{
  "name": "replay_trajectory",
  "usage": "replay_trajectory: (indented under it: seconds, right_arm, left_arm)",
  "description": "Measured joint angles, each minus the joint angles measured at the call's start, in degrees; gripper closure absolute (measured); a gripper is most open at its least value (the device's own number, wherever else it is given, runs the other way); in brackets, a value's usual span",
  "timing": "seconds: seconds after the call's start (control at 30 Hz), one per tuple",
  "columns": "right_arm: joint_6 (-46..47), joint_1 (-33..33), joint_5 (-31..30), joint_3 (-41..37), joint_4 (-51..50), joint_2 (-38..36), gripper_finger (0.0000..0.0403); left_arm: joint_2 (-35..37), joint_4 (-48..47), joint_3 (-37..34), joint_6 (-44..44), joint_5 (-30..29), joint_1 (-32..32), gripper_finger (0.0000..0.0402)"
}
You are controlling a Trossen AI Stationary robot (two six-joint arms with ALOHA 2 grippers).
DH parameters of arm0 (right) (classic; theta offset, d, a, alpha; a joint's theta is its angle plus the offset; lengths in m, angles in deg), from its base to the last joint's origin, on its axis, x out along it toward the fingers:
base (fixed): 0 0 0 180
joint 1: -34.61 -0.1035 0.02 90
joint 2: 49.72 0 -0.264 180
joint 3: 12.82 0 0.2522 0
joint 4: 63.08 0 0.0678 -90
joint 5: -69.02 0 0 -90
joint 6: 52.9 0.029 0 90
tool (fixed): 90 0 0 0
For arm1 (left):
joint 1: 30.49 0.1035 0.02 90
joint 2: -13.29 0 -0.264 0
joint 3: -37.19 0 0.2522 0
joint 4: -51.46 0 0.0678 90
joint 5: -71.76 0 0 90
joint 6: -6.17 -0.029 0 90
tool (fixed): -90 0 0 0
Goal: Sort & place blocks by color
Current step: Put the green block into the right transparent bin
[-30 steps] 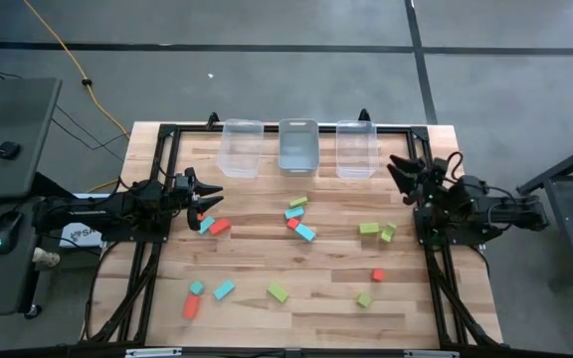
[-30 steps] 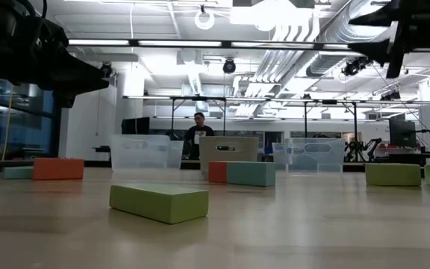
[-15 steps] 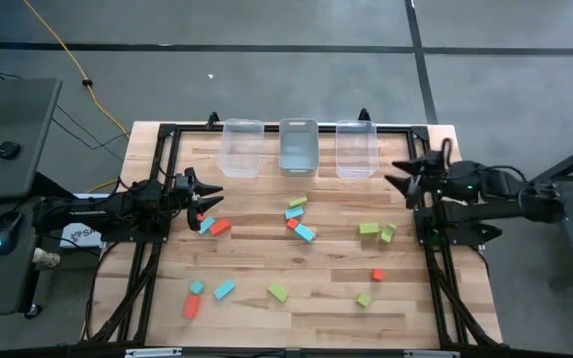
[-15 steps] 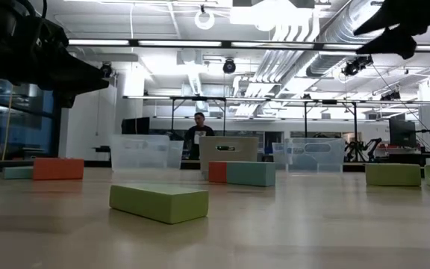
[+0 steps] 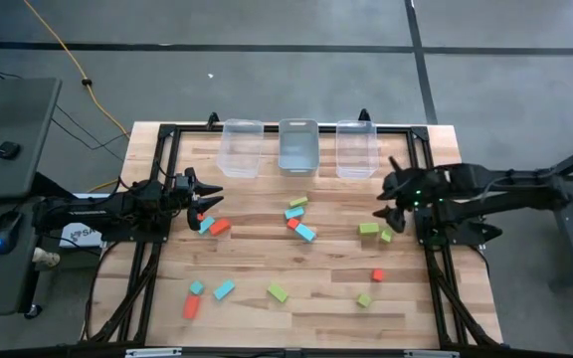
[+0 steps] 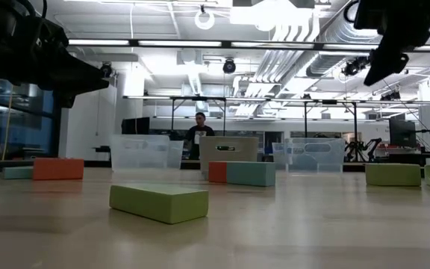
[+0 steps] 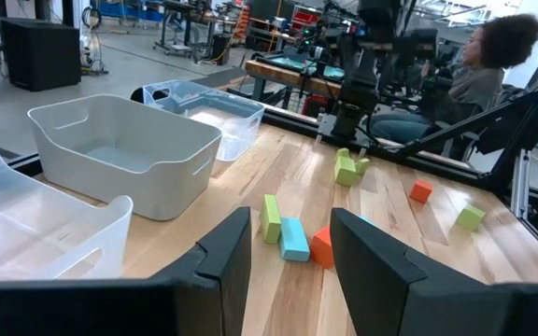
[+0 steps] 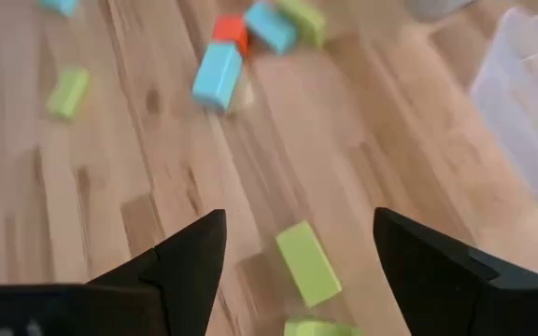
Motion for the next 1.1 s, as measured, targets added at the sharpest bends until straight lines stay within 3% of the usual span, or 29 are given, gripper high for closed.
replay_trajectory:
  seconds: [0.37,0.7,1.1]
  right_arm:
    - [-8.9,0.0,1.0,0.0,0.0,11.8,0.0142]
    - [-10.0,-0.3,1.6,0.0,0.0,21.0,0.0142]
    - [-10.7,-5.8,0.7,0.0,0.2,31.4,0.0142]
  left_arm:
    - [0.0,3.5,0.0,0.2,0.0,0.0,0.0275]
    - [0.0,6.0,0.0,3.7,0.0,0.0,0.0275]
    - [0.0,6.0,0.0,7.1,-0.7,0.0,0.0275]
